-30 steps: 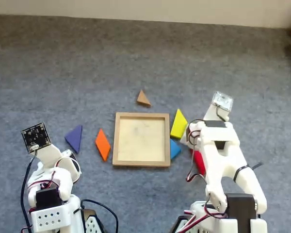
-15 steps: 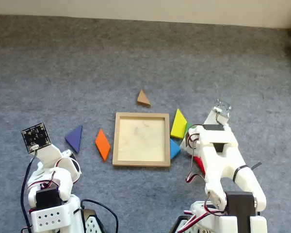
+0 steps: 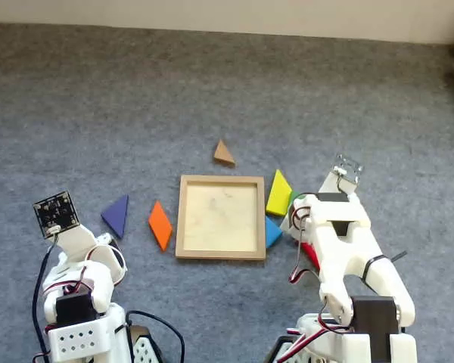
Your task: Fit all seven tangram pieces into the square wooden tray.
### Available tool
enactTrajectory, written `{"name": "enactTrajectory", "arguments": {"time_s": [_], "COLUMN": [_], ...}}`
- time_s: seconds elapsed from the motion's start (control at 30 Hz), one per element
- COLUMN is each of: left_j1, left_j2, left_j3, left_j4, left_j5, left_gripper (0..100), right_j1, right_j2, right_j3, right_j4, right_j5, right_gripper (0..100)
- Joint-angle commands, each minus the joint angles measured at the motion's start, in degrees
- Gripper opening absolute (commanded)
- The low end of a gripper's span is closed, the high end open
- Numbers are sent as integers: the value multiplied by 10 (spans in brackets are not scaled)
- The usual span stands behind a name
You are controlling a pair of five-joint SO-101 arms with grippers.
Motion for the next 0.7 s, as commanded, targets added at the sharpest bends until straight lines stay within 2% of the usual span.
{"name": "enactTrajectory", "arguments": {"time_s": [0.0,0.1,0.2,0.67], "left_j1": [-7,-7,-7,-7], "left_j2": [-14,-14,-14,-14], "left_j3": [12,12,12,12], "left_j4": [-4,-4,-4,-4], "left_j5": [4,4,4,4], "left_gripper": [6,6,6,6], "right_j1": [-11,-12,-12,-19], "right_j2": [12,12,12,12], "right_j3": [7,7,9,12], "right_j4": [-2,-2,-2,-1], "right_j5": [-5,4,49,56], "right_gripper": [383,383,383,383]}}
